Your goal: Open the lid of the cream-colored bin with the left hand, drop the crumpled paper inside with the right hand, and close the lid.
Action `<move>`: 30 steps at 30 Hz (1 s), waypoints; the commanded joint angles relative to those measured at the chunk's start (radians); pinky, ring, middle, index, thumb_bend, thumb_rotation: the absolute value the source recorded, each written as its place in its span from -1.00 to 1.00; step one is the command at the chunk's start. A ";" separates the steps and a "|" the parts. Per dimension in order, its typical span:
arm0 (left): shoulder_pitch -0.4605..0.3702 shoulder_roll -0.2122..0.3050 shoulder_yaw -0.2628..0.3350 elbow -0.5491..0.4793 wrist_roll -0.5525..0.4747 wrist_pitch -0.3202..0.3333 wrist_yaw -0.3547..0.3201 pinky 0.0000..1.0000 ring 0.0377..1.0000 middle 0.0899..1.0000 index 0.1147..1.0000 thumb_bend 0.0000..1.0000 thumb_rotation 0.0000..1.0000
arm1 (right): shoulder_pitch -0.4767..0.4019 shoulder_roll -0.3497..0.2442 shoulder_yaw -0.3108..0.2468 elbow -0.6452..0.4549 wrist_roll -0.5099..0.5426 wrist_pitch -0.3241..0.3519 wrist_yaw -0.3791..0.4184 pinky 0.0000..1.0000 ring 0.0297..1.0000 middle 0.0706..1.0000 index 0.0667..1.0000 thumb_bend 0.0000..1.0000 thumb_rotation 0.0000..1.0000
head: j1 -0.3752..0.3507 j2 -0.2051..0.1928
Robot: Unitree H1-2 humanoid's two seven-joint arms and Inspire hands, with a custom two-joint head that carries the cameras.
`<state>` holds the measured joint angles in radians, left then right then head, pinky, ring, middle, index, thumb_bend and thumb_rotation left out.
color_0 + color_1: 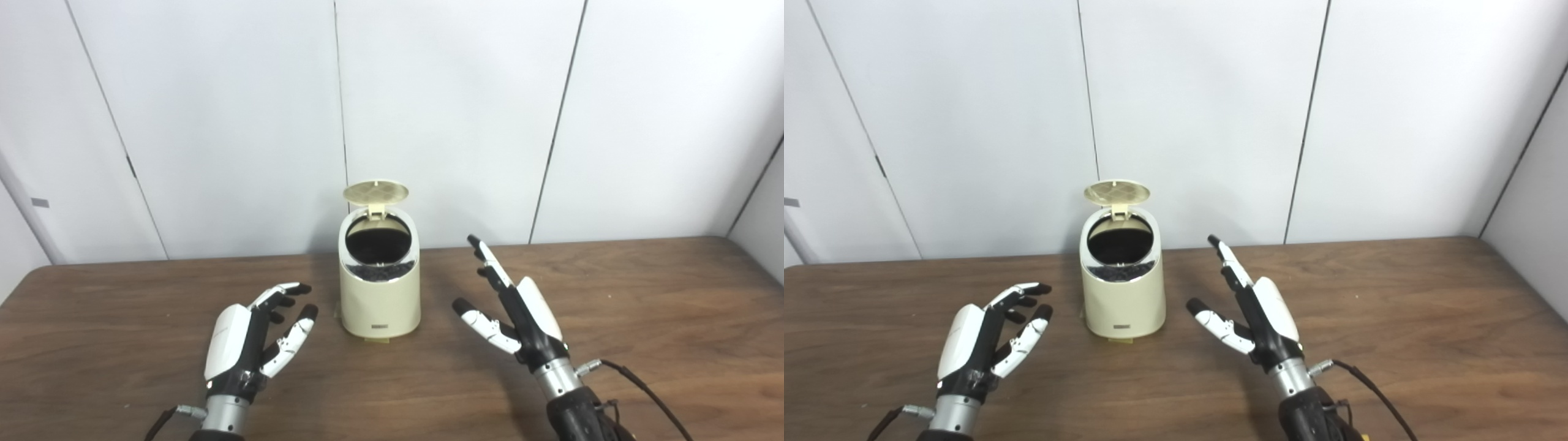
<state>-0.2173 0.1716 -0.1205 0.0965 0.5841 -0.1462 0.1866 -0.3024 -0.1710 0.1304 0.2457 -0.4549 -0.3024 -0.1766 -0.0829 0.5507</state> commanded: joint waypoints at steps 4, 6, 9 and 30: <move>-0.031 0.006 0.004 -0.032 0.013 -0.014 0.022 0.18 0.40 0.46 0.44 -0.13 0.67 | -0.031 0.012 -0.037 -0.007 0.036 -0.030 -0.032 0.55 0.68 0.68 0.65 -0.52 0.77 | 0.001 0.001; -0.030 0.006 0.005 -0.034 0.019 -0.013 0.023 0.18 0.40 0.46 0.44 -0.17 0.64 | -0.022 0.023 -0.044 -0.016 0.056 -0.003 -0.020 0.47 0.61 0.62 0.60 -0.54 0.61 | 0.006 0.001; -0.029 0.011 0.005 -0.035 0.025 -0.015 0.023 0.17 0.39 0.45 0.42 -0.33 0.57 | -0.012 0.030 -0.048 -0.025 0.086 0.024 0.006 0.36 0.53 0.55 0.53 -0.61 0.16 | 0.006 0.002; -0.106 0.014 0.039 -0.125 -0.006 0.018 -0.001 0.24 0.44 0.41 0.34 -0.29 -0.04 | -0.014 0.039 -0.058 -0.013 0.123 0.051 0.020 0.24 0.47 0.47 0.41 -0.39 -0.46 | 0.030 -0.004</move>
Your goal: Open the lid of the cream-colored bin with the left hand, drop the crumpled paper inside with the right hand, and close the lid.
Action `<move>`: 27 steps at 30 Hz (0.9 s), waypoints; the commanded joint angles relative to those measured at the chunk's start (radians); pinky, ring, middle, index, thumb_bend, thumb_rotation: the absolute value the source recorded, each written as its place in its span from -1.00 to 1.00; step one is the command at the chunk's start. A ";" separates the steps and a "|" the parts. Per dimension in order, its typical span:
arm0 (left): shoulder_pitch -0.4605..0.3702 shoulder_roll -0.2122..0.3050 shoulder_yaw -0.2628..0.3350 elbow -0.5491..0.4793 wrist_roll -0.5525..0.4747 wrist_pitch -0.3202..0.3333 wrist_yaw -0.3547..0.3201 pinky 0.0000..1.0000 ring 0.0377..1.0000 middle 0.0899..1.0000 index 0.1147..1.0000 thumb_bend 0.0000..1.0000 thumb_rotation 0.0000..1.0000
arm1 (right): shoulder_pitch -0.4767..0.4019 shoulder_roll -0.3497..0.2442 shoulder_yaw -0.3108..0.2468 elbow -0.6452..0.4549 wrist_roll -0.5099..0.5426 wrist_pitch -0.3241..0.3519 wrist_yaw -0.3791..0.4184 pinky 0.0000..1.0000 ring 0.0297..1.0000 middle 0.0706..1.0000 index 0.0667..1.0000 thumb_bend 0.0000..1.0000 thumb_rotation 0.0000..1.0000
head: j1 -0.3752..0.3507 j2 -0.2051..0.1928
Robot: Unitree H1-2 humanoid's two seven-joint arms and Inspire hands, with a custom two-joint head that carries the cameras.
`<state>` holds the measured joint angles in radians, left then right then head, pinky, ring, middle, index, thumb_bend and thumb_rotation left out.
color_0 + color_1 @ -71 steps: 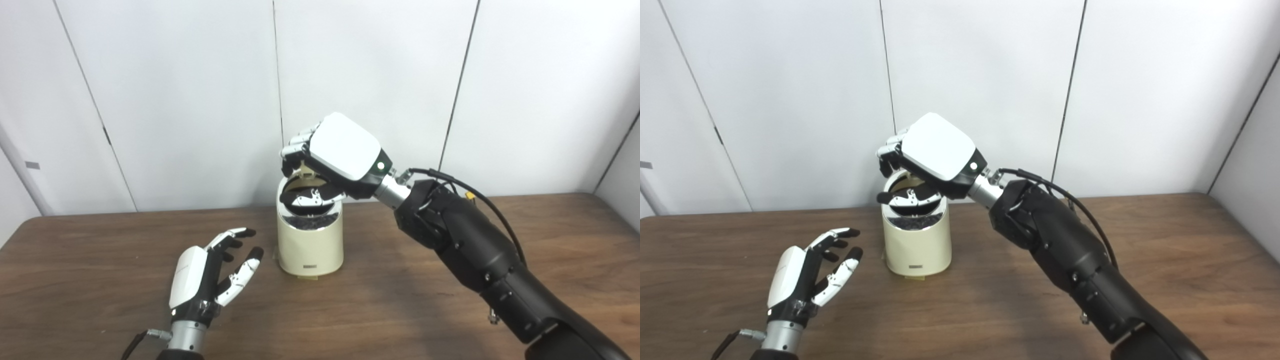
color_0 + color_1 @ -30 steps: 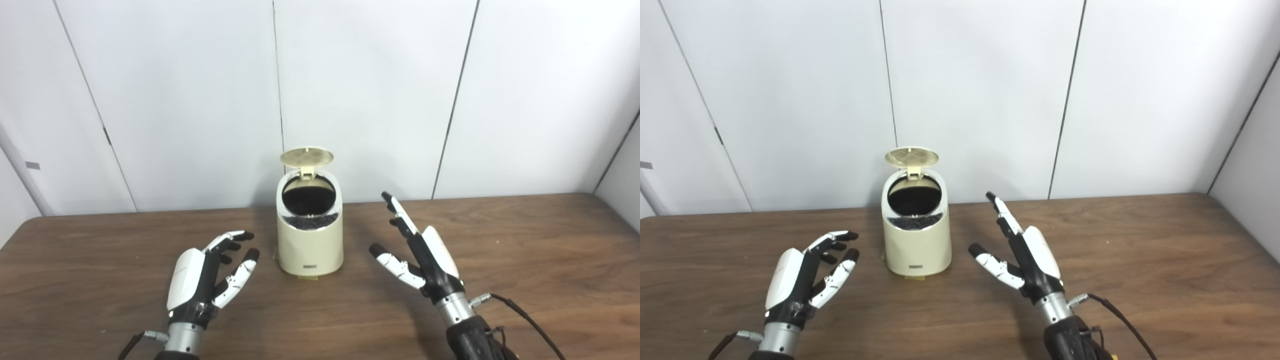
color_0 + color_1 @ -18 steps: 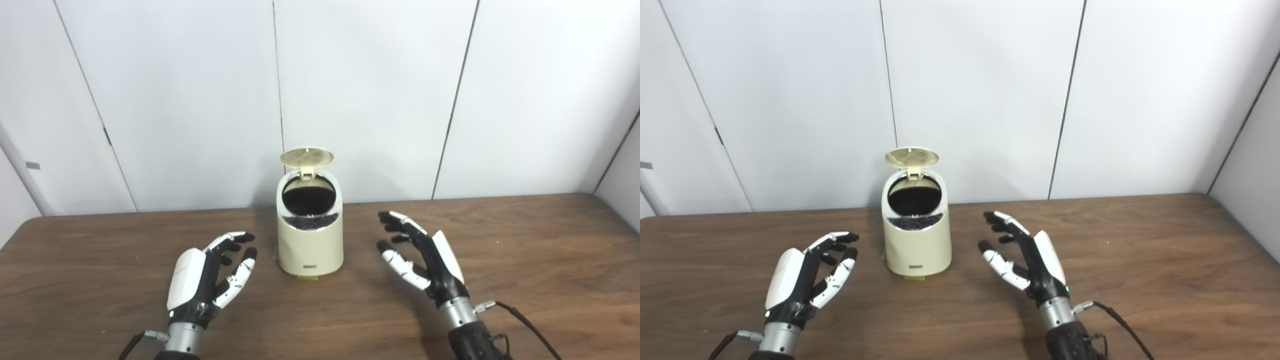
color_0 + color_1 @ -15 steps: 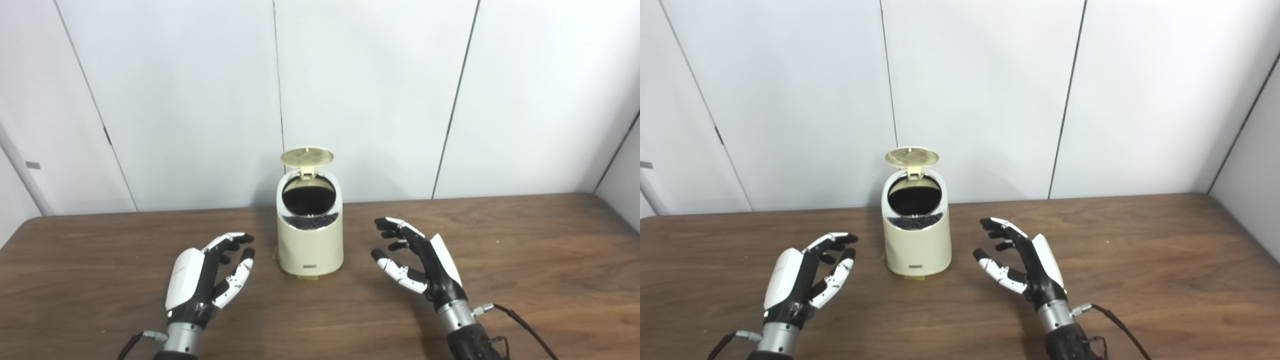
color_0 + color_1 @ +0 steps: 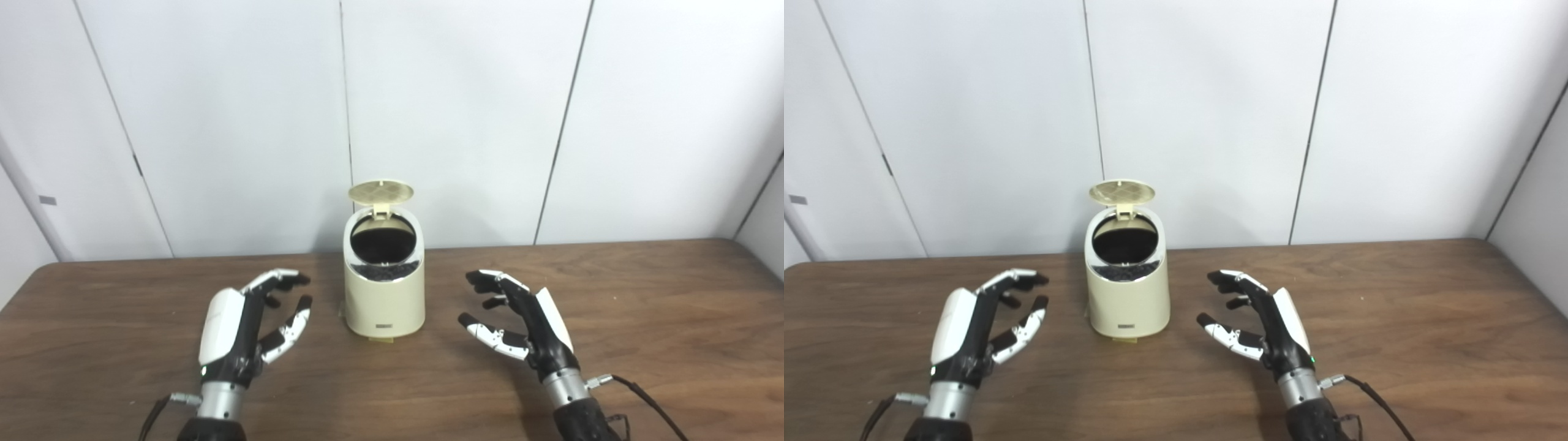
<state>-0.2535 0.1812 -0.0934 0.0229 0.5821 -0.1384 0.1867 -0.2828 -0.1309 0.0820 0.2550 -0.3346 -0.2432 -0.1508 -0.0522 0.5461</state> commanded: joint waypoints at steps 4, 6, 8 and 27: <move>-0.146 0.011 0.026 -0.085 -0.026 0.031 -0.030 0.22 0.42 0.41 0.38 -0.22 0.12 | -0.036 0.000 -0.007 -0.017 -0.005 -0.008 -0.012 0.25 0.46 0.47 0.41 -0.40 -0.43 | 0.000 -0.002; -0.186 0.015 0.030 -0.095 -0.033 0.047 -0.049 0.23 0.42 0.42 0.40 -0.15 0.20 | -0.038 0.001 -0.007 -0.009 -0.005 -0.016 -0.014 0.22 0.45 0.46 0.41 -0.40 -0.45 | -0.001 -0.004; -0.226 0.021 0.030 -0.110 -0.037 0.073 -0.079 0.25 0.43 0.42 0.41 -0.13 0.25 | -0.039 -0.001 -0.005 -0.005 -0.011 -0.020 -0.018 0.22 0.45 0.47 0.41 -0.41 -0.46 | 0.000 -0.004; -0.530 0.032 -0.113 -0.122 0.179 0.266 -0.271 0.41 0.66 0.66 0.62 0.40 0.78 | -0.045 0.009 -0.006 0.009 -0.011 -0.013 -0.021 0.17 0.40 0.44 0.36 -0.40 -0.48 | 0.009 -0.014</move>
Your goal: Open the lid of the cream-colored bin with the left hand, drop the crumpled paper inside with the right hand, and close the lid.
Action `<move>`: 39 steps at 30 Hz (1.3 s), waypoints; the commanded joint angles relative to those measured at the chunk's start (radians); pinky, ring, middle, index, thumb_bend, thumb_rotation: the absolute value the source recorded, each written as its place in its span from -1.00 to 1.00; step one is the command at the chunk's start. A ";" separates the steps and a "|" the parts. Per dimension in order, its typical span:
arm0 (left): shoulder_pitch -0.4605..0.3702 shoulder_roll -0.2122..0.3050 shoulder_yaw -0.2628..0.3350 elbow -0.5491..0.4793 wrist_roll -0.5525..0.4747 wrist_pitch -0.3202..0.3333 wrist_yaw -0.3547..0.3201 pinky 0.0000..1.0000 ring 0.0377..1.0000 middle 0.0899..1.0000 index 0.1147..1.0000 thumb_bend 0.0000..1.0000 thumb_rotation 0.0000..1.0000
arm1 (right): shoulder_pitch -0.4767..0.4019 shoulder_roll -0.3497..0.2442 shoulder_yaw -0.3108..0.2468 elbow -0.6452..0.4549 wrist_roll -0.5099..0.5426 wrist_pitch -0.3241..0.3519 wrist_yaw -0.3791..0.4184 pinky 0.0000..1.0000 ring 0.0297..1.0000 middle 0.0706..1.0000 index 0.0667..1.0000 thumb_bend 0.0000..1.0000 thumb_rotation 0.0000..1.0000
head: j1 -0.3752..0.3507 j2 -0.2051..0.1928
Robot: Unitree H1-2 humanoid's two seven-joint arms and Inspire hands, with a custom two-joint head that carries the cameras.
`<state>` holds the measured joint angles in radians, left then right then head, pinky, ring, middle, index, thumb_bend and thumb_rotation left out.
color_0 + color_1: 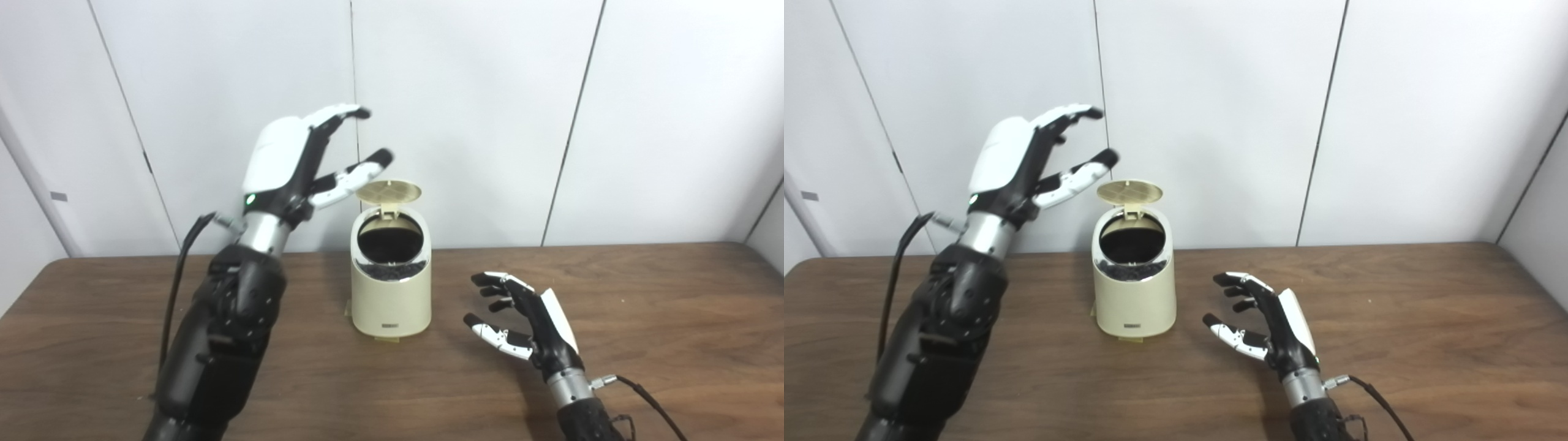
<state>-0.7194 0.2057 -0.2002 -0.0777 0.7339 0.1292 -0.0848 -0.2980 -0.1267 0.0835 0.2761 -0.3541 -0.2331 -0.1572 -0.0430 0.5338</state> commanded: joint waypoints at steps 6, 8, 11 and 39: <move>-0.123 0.006 -0.069 -0.007 0.108 0.059 -0.087 0.42 0.75 0.75 0.67 0.62 0.80 | -0.032 0.008 -0.007 -0.005 0.001 -0.021 -0.020 0.22 0.44 0.45 0.36 -0.40 -0.48 | 0.000 -0.010; -0.134 0.009 -0.082 -0.006 0.119 0.084 -0.127 0.54 0.82 0.81 0.71 0.67 0.82 | -0.033 0.007 -0.005 -0.006 -0.009 -0.016 -0.024 0.22 0.43 0.44 0.37 -0.40 -0.48 | 0.001 -0.010; -0.151 0.016 -0.094 0.015 0.123 0.088 -0.162 0.65 0.87 0.83 0.68 0.78 0.79 | -0.033 0.011 -0.008 -0.006 0.002 -0.018 -0.020 0.21 0.43 0.45 0.35 -0.40 -0.51 | 0.002 -0.009; -0.133 0.071 -0.125 0.045 0.190 0.127 -0.267 0.82 0.85 0.83 0.62 0.93 0.89 | -0.032 0.008 -0.009 -0.015 -0.011 -0.003 -0.033 0.21 0.42 0.43 0.40 -0.39 -0.33 | 0.006 -0.009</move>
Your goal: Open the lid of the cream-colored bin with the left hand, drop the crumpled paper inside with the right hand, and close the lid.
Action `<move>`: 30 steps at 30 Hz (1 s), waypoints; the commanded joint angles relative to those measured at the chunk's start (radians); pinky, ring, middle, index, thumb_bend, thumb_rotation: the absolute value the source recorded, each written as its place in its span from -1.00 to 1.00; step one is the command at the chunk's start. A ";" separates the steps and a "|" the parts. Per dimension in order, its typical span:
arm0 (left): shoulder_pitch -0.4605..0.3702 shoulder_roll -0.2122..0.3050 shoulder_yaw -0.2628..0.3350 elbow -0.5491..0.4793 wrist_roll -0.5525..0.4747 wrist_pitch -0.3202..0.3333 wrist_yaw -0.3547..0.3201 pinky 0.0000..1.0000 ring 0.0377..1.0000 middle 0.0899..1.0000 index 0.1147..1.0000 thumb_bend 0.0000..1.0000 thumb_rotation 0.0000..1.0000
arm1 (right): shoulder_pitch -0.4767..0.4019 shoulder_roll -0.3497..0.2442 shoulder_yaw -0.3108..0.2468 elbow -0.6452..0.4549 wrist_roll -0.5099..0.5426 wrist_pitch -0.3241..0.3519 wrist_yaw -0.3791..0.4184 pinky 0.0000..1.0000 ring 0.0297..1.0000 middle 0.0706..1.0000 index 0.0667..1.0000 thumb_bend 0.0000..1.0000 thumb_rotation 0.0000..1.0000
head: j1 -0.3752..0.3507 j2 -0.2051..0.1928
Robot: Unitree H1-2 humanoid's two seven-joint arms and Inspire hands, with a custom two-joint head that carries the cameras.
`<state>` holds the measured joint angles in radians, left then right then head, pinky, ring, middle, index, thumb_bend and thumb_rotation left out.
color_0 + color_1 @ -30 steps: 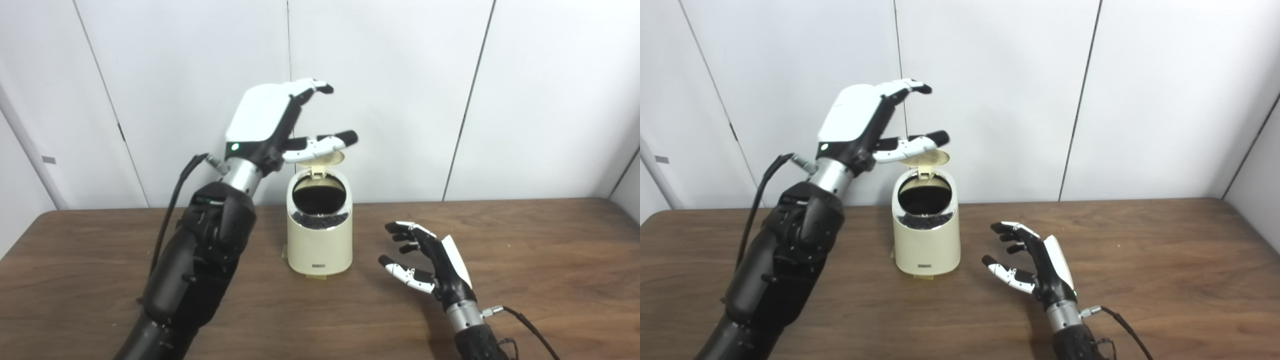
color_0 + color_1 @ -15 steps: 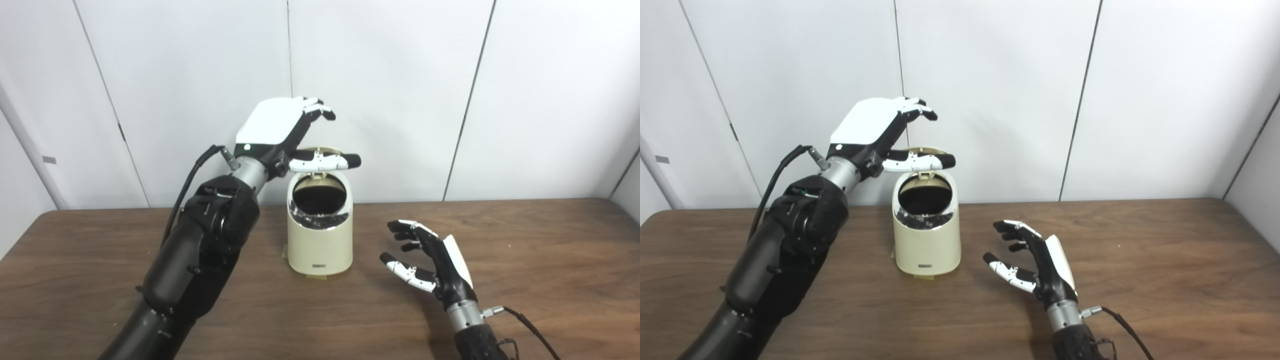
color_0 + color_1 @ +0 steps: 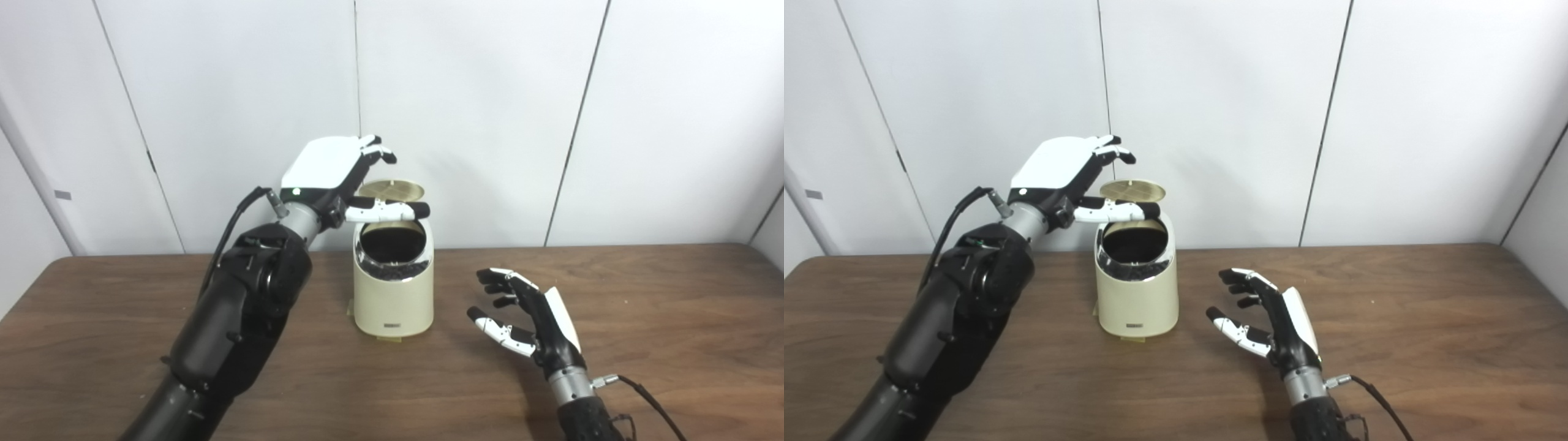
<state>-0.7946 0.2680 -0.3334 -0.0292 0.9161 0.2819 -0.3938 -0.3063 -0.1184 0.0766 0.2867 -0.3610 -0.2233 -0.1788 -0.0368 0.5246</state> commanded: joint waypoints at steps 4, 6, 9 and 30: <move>-0.038 0.011 0.008 0.001 -0.003 -0.069 0.083 0.93 0.87 0.76 0.59 0.86 0.91 | -0.023 0.006 -0.001 -0.028 -0.002 -0.017 -0.012 0.20 0.42 0.44 0.39 -0.40 -0.42 | -0.001 0.006; -0.029 0.008 0.006 -0.005 0.002 -0.066 0.079 0.93 0.89 0.78 0.59 0.86 0.93 | -0.021 0.007 0.000 -0.039 -0.009 -0.003 -0.012 0.21 0.43 0.44 0.39 -0.39 -0.41 | 0.000 0.009; -0.012 0.007 0.005 -0.013 0.008 -0.076 0.086 0.89 0.88 0.75 0.58 0.86 0.93 | -0.021 0.007 0.001 -0.043 -0.012 0.003 -0.010 0.21 0.42 0.44 0.40 -0.39 -0.37 | -0.001 0.008; 0.202 0.007 -0.097 -0.035 0.126 -0.164 0.120 0.98 0.83 0.60 0.59 0.84 0.94 | -0.023 0.005 0.003 -0.045 -0.009 0.000 -0.009 0.22 0.42 0.44 0.40 -0.40 -0.33 | -0.001 0.016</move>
<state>-0.5751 0.2754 -0.4298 -0.0440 1.0337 0.1289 -0.2783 -0.3009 -0.1128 0.0818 0.2773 -0.3709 -0.2022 -0.1799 -0.0368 0.5369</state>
